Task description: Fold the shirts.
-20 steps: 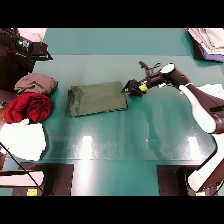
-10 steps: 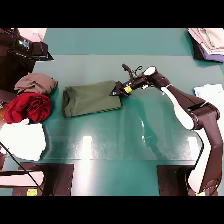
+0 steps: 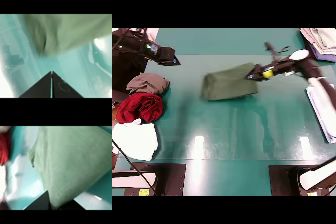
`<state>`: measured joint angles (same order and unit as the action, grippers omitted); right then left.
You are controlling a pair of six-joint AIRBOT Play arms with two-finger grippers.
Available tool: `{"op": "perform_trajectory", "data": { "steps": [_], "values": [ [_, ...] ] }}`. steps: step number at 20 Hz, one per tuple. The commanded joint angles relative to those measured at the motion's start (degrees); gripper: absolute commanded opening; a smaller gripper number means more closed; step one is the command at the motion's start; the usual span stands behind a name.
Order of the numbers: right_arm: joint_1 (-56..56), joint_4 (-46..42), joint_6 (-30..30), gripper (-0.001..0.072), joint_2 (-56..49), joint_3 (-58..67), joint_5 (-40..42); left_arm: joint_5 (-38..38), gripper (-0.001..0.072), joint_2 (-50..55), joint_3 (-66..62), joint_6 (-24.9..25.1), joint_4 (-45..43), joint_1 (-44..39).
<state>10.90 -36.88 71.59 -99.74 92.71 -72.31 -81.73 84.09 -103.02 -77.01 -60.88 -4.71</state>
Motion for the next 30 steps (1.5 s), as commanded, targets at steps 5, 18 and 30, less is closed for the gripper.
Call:
{"op": "perform_trajectory", "data": {
  "steps": [5, 18, 30],
  "values": [
    [-29.9, -10.3, 7.5, 0.0019, 20.9, -15.9, 12.4, 1.3, 0.0026, 0.0, 0.1, 0.9, 0.4, -7.7],
    [-48.6, -10.8, 4.2, 0.0018, 23.2, -10.8, 8.6, 5.8, 0.0026, 0.0, 0.1, 0.7, 0.4, -11.1],
    [-54.9, -19.1, 4.7, 0.0019, 29.4, -7.5, -7.1, 5.5, 0.0026, 0.0, 0.1, 1.0, 0.4, -11.1]
  ]
}}
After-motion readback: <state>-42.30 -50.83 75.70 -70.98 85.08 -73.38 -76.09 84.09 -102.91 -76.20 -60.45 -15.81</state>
